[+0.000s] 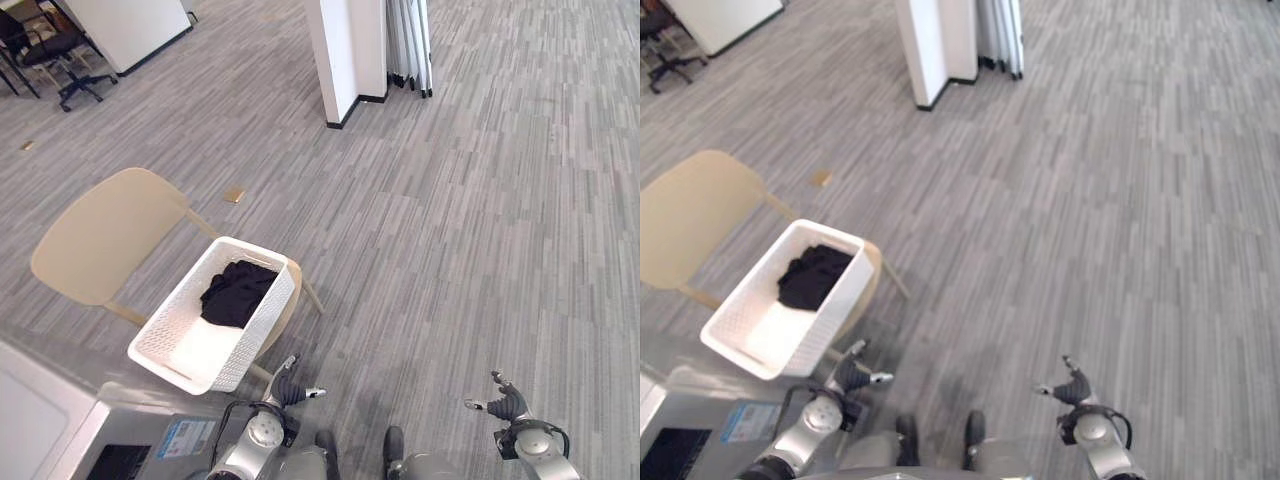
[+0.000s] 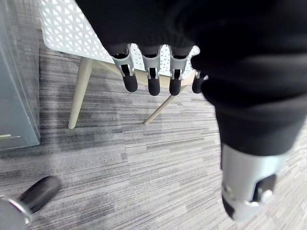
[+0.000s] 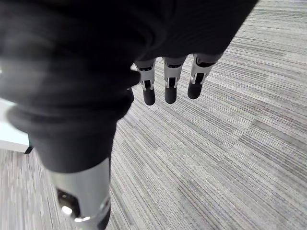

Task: Grab the laundry basket,head to the washer,open it,put in the laundry and shut it.

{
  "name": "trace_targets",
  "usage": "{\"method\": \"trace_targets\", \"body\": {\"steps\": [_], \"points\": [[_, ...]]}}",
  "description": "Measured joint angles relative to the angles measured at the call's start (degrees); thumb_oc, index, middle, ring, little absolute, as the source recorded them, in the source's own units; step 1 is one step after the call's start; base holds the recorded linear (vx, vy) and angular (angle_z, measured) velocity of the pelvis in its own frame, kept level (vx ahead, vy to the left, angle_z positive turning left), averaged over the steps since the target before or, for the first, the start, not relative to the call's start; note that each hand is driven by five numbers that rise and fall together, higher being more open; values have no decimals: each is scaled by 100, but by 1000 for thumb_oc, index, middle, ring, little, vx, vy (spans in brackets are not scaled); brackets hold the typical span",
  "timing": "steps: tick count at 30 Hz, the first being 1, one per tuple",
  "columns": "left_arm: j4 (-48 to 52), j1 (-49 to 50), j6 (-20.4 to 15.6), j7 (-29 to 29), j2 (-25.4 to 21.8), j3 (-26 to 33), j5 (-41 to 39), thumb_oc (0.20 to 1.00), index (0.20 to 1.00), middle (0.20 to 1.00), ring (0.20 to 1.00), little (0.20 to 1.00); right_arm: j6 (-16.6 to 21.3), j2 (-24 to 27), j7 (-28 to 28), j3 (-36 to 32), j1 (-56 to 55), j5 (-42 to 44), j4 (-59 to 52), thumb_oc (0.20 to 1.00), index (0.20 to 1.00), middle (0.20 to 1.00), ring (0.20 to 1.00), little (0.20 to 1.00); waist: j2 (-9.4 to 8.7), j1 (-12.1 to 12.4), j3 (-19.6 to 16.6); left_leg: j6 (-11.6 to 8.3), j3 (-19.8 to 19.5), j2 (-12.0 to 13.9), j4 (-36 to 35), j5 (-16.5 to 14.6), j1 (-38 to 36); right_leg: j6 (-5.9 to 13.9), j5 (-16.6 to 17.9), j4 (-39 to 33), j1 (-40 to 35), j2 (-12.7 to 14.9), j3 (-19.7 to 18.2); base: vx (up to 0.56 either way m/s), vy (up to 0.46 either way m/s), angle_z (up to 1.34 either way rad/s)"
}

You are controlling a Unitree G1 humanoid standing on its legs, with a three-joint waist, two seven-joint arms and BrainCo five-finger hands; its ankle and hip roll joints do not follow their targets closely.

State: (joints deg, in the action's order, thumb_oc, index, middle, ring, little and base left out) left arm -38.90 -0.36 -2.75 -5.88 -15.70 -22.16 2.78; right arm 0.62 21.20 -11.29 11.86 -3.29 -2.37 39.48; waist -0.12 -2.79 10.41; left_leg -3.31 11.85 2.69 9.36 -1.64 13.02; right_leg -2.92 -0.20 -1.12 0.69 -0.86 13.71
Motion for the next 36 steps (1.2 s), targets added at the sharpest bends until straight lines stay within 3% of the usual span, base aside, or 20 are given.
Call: {"method": "trace_targets", "body": {"steps": [2, 5, 7, 9, 11, 12, 13, 14, 15, 16, 18, 19, 20, 21, 24, 26, 27, 29, 32, 36], "points": [[-51, 35, 11, -1, -15, 20, 3, 1000, 1000, 1000, 1000, 1000, -13, -23, -15, 10, -3, -1, 127, 1000, 1000, 1000, 1000, 1000, -25, 64, 37, 15, 415, -99, -401, 324, 174, 46, -39, -349, -213, -193, 80, 231, 30, 12], [-56, 172, 21, -8, -29, 81, 3, 1000, 1000, 1000, 1000, 1000, -31, -49, -34, 17, -13, -9, 197, 1000, 1000, 1000, 1000, 1000, -108, 174, 100, 146, 773, -201, -612, 518, 168, 66, -54, -343, -427, -306, 178, 184, 40, 7], [-42, 247, 21, -6, -27, 136, 3, 1000, 1000, 1000, 1000, 1000, -26, -50, -51, 3, -21, -16, 189, 1000, 1000, 1000, 1000, 1000, -143, 160, 112, 237, 1197, -198, -542, 455, 22, 173, -123, -345, -590, -306, 320, 192, 68, 24], [-21, 262, 30, -18, -27, 247, 3, 1000, 1000, 1000, 1000, 1000, -40, -48, -59, 12, -175, -118, 189, 1000, 1000, 1000, 1000, 1000, -250, 130, 89, 562, 1976, -172, -289, 153, -136, 426, -301, -342, -883, -271, 862, 192, 94, 73], [28, 237, 23, -28, -31, 384, 2, 1000, 1000, 1000, 1000, 1000, -50, -45, -48, 96, -175, -187, 190, 1000, 1000, 1000, 1000, 1000, -233, 129, -15, 651, 2030, -196, -225, 116, -131, 529, -371, -321, -920, -304, 940, 213, 120, 53], [12, 271, 24, -27, -32, 479, -1, 1000, 1000, 1000, 1000, 1000, -51, -46, -35, 124, -34, -208, 199, 1000, 1000, 1000, 1000, 1000, -161, 147, -54, 860, 2029, -173, -225, -20, -157, 699, -538, -164, -960, -373, 958, 239, 183, 48], [-49, 278, 29, -26, -59, 529, -2, 1000, 1000, 1000, 1000, 1000, -68, -88, -7, 155, 47, -211, 209, 1000, 1000, 1000, 1000, 1000, -201, 196, -95, 1114, 1894, -242, -295, -34, -279, 752, -741, 177, -994, -390, 959, 201, 182, 59], [-76, 292, 35, -25, -47, 544, -23, 1000, 1000, 1000, 1000, 1000, -68, -85, 23, 170, 93, -217, 132, 1000, 1000, 1000, 1000, 1000, -175, 312, -88, 1091, 1706, -280, -400, 22, -486, 851, -851, 1091, -759, -334, 965, 193, 153, 114], [-32, 323, 15, -27, -127, 536, -29, 1000, 1000, 1000, 1000, 1000, -63, -89, 18, 236, 53, -220, 28, 1000, 1000, 1000, 1000, 1000, -216, 396, -103, 1105, 1215, -356, -638, 69, -849, 861, -842, 3050, -174, 25, 1110, 122, -11, 220], [61, 291, 10, -67, -386, 459, -28, 1000, 1000, 1000, 1000, 1000, -30, -157, 17, 209, 76, -222, -112, 1000, 1000, 1000, 1000, 1000, -589, 478, -197, 1212, 524, -763, -946, 73, -1013, 962, -1178, 4817, 898, 657, 694, 82, -61, 274], [28, 138, 39, -97, -433, 403, -29, 1000, 1000, 1000, 1000, 1000, -2, -166, 15, 167, 202, -219, -215, 1000, 1000, 1000, 1000, 1000, -488, 422, -82, 1207, -96, -827, -1026, 161, -992, 607, -1412, 4214, 1461, 394, -41, 108, -111, 215], [32, 50, 33, -102, -403, 346, -27, 1000, 1000, 1000, 1000, 1000, 65, -113, 36, 156, 347, -218, -261, 1000, 1000, 1000, 1000, 1000, -307, 385, 70, 1164, -183, -764, -1090, 239, -1048, 596, -1419, 3310, 1703, 385, -276, 161, -116, 149], [-4, 30, 32, -102, -403, 301, -25, 1000, 1000, 1000, 1000, 1000, 81, -105, 33, 149, 437, -218, -265, 1000, 1000, 1000, 1000, 1000, -249, 418, 115, 1162, -226, -785, -1079, 237, -1081, 678, -1362, 2972, 1907, 423, -383, 172, -121, 163], [-114, 25, 61, -116, -373, 339, -26, 1000, 1000, 1000, 1000, 1000, 96, -110, 39, 172, 525, -218, -318, 1000, 1000, 1000, 1000, 1000, -144, 381, 163, 1117, -545, -785, -1062, 213, -1155, 766, -1211, 2304, 2065, 353, -980, 105, -137, 165], [-211, 74, 71, -152, -384, 344, -26, 1000, 1000, 1000, 1000, 1000, 106, -198, 89, 208, 456, -222, -314, 1000, 1000, 1000, 1000, 1000, -192, 280, 191, 948, -1029, -829, -1012, 98, -1542, 783, -518, 1540, 2025, 192, -1892, 88, -160, 154], [-139, 206, 59, -148, -480, 248, -26, 1000, 1000, 1000, 1000, 1000, 111, -229, 150, 206, 175, -230, -302, 1000, 1000, 1000, 1000, 1000, -508, 219, 54, 722, -1107, -994, -963, -173, -1802, 645, 777, 1223, 1744, 348, -1722, 134, -178, 153], [-171, 277, 81, -166, -410, 243, -39, 1000, 1000, 1000, 1000, 1000, 86, -218, 162, 199, 116, -252, -107, 1000, 1000, 1000, 1000, 1000, -548, 311, -30, 710, -1126, -998, -859, -411, -1865, 377, 878, 1289, 1706, 302, -1617, 133, -157, 68], [-170, 384, 76, -128, -404, 238, -41, 1000, 1000, 1000, 1000, 1000, 97, -175, 157, 201, 234, -396, -77, 1000, 1000, 1000, 1000, 1000, -434, 293, -69, 635, -1126, -724, -717, -623, -1655, 410, 795, 721, 1486, 123, -1502, 122, -164, 27], [-159, 372, 81, -96, -374, 247, -39, 1000, 1000, 1000, 1000, 1000, 56, -91, 166, 221, 321, -495, -336, 1000, 1000, 1000, 1000, 1000, -351, 269, -32, 505, -1267, -487, -698, -611, -1519, 376, 948, 263, 1295, -17, -1305, 53, -102, 26], [-150, 251, 83, -94, -338, 274, -25, 1000, 1000, 1000, 1000, 1000, 63, 341, 156, 213, 358, -826, -993, 1000, 1000, 1000, 1000, 1000, -242, 249, 54, 445, -1450, -346, -765, -576, -1489, 260, 1044, -131, 1031, -52, -918, 40, -63, 49]]}}
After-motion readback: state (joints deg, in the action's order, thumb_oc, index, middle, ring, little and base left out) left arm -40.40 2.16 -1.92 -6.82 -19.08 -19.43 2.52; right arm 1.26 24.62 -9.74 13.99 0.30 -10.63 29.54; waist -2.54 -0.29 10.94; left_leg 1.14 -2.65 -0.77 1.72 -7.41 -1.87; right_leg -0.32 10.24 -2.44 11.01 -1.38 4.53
